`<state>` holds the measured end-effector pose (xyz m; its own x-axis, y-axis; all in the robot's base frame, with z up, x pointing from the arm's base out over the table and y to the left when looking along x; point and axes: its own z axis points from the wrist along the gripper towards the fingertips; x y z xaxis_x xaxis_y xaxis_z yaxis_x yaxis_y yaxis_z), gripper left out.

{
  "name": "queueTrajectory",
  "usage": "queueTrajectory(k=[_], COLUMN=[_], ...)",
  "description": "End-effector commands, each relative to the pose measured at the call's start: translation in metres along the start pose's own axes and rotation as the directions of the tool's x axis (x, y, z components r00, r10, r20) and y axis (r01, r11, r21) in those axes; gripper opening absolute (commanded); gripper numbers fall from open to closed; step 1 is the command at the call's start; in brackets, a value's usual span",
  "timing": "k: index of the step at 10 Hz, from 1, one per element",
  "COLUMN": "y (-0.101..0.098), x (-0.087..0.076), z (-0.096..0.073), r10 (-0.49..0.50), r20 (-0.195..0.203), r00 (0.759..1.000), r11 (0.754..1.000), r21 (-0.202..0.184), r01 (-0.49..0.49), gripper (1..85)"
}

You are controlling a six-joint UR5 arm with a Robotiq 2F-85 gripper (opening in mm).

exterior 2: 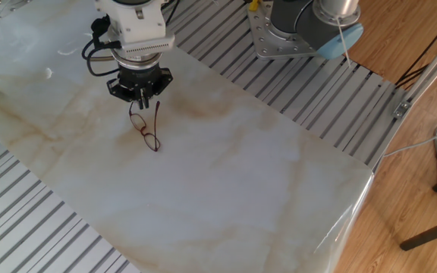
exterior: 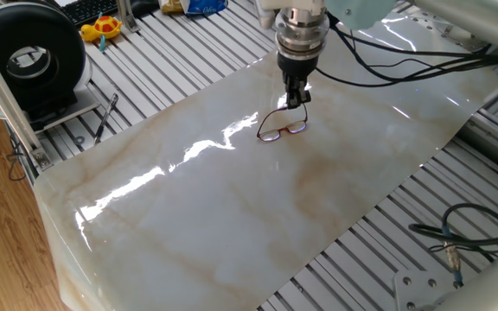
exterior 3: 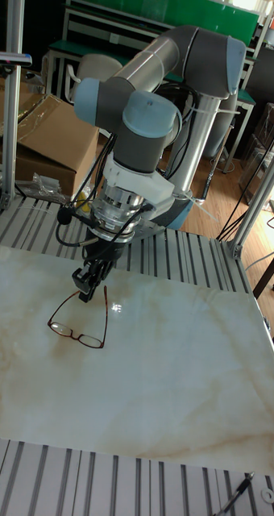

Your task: Unfold the leg of the glasses (with one hand)

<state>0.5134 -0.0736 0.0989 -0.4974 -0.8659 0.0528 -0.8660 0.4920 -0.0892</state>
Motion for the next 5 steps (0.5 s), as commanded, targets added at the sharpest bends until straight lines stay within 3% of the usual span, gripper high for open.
queueTrajectory(k=[1, 5], y=[0.004, 0.005], x=[-0.004, 0.009], z=[0.0, -0.001], r10=[0.01, 0.003], r20=[0.027, -0.002], r00=[1.0, 1.0], r11=[1.0, 1.0], r21=[-0.016, -0.017], r01=[-0.01, -0.003], gripper=[16.0, 15.7])
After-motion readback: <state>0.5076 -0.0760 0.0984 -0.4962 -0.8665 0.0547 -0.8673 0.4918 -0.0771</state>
